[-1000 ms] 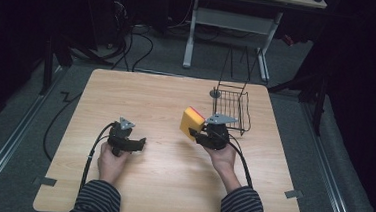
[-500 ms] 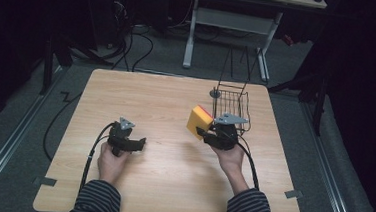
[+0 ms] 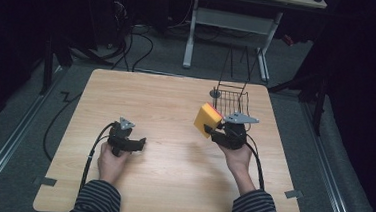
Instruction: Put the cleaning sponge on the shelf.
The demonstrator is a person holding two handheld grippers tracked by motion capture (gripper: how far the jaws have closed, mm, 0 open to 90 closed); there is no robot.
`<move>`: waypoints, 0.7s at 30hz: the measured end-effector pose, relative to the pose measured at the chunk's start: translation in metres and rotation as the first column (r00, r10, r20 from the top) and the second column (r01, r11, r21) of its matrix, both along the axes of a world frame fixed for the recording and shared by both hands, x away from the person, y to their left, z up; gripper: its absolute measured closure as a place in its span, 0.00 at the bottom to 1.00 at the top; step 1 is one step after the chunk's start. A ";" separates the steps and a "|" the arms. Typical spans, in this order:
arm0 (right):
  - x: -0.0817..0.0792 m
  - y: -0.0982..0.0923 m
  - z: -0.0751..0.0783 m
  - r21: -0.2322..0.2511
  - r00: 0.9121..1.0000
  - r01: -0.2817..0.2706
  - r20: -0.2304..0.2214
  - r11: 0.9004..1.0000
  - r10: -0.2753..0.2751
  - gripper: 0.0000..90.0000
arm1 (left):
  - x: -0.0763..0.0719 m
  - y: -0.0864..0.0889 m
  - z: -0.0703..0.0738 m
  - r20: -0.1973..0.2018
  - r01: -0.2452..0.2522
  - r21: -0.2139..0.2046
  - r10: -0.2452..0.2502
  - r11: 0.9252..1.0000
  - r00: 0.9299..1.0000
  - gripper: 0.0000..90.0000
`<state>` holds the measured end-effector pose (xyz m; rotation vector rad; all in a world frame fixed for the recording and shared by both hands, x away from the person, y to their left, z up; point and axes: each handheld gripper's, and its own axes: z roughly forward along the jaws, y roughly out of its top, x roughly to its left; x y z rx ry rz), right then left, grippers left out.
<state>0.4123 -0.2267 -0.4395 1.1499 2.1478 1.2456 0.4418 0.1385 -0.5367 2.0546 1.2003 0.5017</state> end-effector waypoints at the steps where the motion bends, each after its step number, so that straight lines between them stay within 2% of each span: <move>1: 0.000 -0.001 0.000 -0.001 1.000 0.001 0.003 1.000 -0.001 0.67 | 0.000 0.000 0.000 0.000 0.000 0.000 0.000 1.000 1.000 0.19; 21: 0.002 -0.023 0.008 0.021 0.997 0.072 0.020 0.997 -0.072 0.67 | 0.000 0.000 0.000 0.000 0.000 0.000 0.000 1.000 1.000 0.19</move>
